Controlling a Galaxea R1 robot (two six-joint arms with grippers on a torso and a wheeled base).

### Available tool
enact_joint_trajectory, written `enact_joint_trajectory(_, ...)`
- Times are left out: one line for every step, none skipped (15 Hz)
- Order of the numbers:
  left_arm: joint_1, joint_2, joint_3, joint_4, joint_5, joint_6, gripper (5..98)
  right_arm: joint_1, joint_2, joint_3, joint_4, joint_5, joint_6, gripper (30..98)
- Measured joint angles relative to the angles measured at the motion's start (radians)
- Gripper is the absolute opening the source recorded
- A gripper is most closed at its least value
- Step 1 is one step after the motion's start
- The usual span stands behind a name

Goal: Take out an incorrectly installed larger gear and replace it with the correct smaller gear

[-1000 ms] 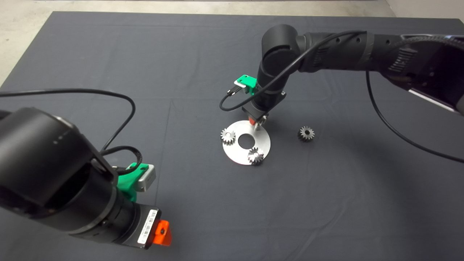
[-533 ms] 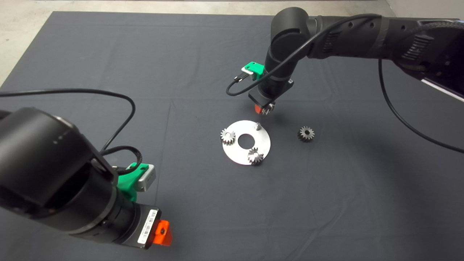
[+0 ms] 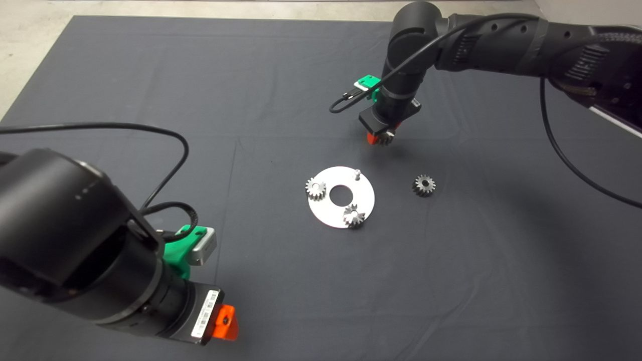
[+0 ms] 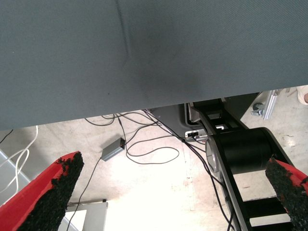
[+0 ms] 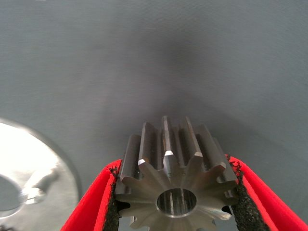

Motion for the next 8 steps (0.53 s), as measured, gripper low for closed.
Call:
enact_joint_trajectory(0.0, 0.0, 0.0, 0.0, 0.0, 0.0, 97.6, -0.003, -0.008, -0.012, 0.0, 0.001, 0.0, 49.4)
enact_joint_trajectory(0.0, 0.0, 0.0, 0.0, 0.0, 0.0, 97.6, -0.008, -0.015, -0.022, 0.0, 0.0, 0.0, 49.4)
enact_joint_trajectory(0.0, 0.0, 0.0, 0.0, 0.0, 0.0, 97.6, -0.014, -0.022, -0.03, 0.001, -0.001, 0.0, 49.3)
enact_joint_trajectory(0.0, 0.0, 0.0, 0.0, 0.0, 0.0, 97.6, -0.017, -0.029, -0.034, 0.001, -0.001, 0.0, 49.4)
enact_joint_trajectory(0.0, 0.0, 0.0, 0.0, 0.0, 0.0, 97.6, -0.019, -0.033, -0.038, 0.002, -0.002, 0.001, 49.4)
enact_joint_trajectory(0.0, 0.0, 0.0, 0.0, 0.0, 0.0, 97.6, -0.02, -0.034, -0.039, 0.002, -0.002, 0.001, 49.4)
enact_joint_trajectory(0.0, 0.0, 0.0, 0.0, 0.0, 0.0, 97.6, -0.022, -0.034, -0.039, 0.005, -0.001, 0.001, 49.4)
enact_joint_trajectory(0.0, 0.0, 0.0, 0.0, 0.0, 0.0, 97.6, -0.026, -0.034, -0.039, 0.006, 0.001, 0.001, 49.4)
